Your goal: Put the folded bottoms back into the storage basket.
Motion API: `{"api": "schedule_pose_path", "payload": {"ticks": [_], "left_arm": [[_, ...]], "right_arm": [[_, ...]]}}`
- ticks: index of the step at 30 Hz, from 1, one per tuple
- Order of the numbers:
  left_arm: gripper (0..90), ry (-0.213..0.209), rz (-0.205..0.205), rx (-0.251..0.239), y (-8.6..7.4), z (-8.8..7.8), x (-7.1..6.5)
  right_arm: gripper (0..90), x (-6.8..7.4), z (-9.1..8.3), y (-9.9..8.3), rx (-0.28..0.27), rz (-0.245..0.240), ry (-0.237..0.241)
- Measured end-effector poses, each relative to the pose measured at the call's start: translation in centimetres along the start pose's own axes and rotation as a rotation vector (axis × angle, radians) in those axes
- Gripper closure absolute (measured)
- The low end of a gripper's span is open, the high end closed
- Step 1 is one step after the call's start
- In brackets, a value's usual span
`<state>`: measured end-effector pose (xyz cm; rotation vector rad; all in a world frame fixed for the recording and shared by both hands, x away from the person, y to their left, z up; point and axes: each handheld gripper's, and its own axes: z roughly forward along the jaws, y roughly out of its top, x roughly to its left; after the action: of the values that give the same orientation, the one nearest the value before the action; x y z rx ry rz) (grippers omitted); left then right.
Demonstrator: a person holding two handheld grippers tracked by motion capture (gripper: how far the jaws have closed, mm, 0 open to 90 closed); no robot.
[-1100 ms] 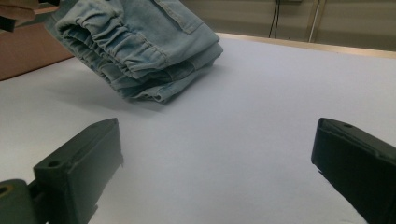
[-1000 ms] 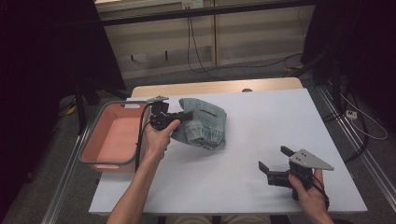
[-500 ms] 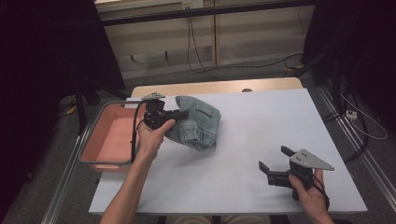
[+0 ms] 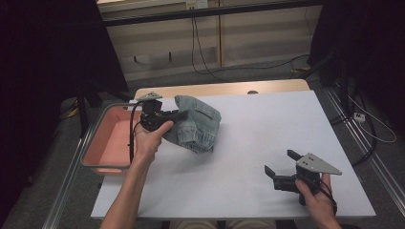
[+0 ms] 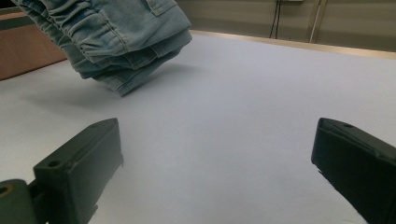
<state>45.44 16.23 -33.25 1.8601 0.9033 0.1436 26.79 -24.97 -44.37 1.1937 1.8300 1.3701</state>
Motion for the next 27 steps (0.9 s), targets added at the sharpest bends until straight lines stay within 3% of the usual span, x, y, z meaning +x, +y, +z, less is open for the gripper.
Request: {"api": "schedule_pose_path", "payload": {"ticks": [8, 27], "left_arm": [[72.8, 0.002, -0.002, -0.031, 0.5, -1.6, 0.3], [72.9, 0.055, 0.017, -0.09, 1.3, -5.4, 0.0]], "right_arm": [[1.8, 0.0, 0.1, 0.0, 0.001, 0.01, -0.003], [1.8, -0.1, 0.0, 0.0, -0.005, 0.013, -0.009]]}}
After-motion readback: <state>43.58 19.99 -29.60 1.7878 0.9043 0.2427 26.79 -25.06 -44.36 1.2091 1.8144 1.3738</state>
